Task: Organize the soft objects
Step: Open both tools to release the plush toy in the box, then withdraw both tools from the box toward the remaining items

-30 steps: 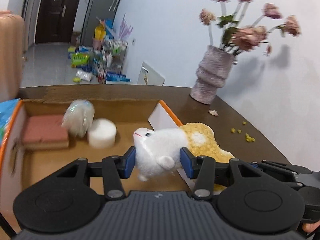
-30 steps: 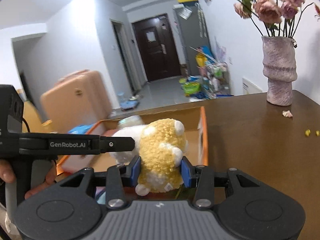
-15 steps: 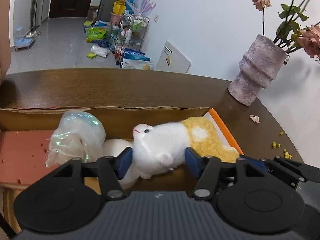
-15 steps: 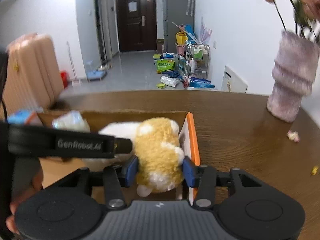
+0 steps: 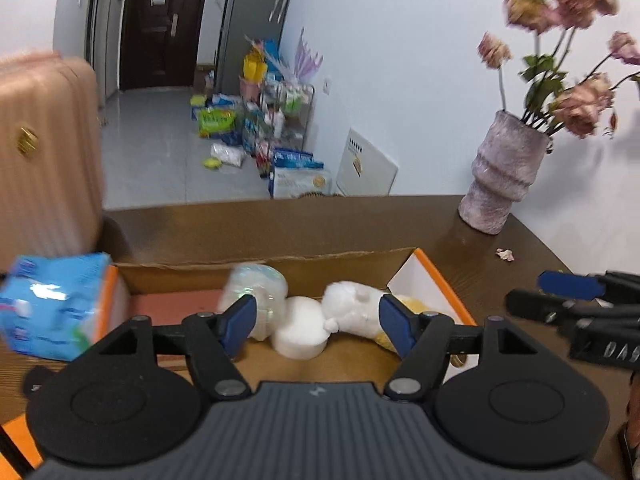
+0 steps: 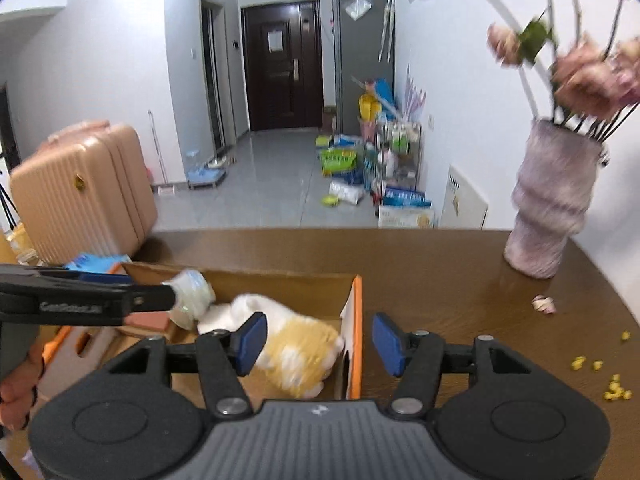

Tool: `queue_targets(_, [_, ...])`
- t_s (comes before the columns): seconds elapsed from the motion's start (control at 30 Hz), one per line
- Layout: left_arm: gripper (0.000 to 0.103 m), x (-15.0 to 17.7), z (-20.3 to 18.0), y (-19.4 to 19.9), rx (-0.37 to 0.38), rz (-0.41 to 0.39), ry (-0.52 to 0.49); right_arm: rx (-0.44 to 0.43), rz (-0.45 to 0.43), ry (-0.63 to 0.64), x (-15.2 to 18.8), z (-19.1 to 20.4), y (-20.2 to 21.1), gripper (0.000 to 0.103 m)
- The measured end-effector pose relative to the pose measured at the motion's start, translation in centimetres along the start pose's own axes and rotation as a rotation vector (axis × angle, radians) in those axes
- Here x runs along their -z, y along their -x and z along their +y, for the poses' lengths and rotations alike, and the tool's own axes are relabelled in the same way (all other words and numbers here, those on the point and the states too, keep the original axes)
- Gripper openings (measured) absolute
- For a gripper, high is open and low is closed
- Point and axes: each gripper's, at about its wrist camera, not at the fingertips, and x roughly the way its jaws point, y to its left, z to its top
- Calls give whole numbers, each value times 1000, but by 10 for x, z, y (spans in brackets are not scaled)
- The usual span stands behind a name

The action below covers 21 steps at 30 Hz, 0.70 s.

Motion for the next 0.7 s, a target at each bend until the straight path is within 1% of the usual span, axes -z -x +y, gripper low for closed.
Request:
queue_targets(0.13, [72,8,-7,50,-23,-43,-19,-11,-43,8,2,-2,44,62])
queue_targets(0.23, [75,33,-15,95,-55,-89,-48,-24,-77,23,16,-1,77,67])
queue_targets(0.3, [77,58,-23,123,-82,-133,-71,-38,-100,34,33,1,99,70])
queue_targets(0.33, [80,76,-28,141,-85,-164,-87,-52,-112,45,44,3,111,70])
queue_targets(0.43, [83,128,-39,184,-62,-227,-110,-86,-133,72,83,10,141,72])
queue_targets(0.53, [86,179,-46,222,-59,-265,-106,-134,-155,107,127,19,174,75])
queue_targets(0.6, [88,209,-51,240,-59,-282,-104,-147,-173,135,155,28,195,77])
queue_targets(0.7, [89,253,-54,264,-93,-294,-87,-178,-215,156,193,42,226,82])
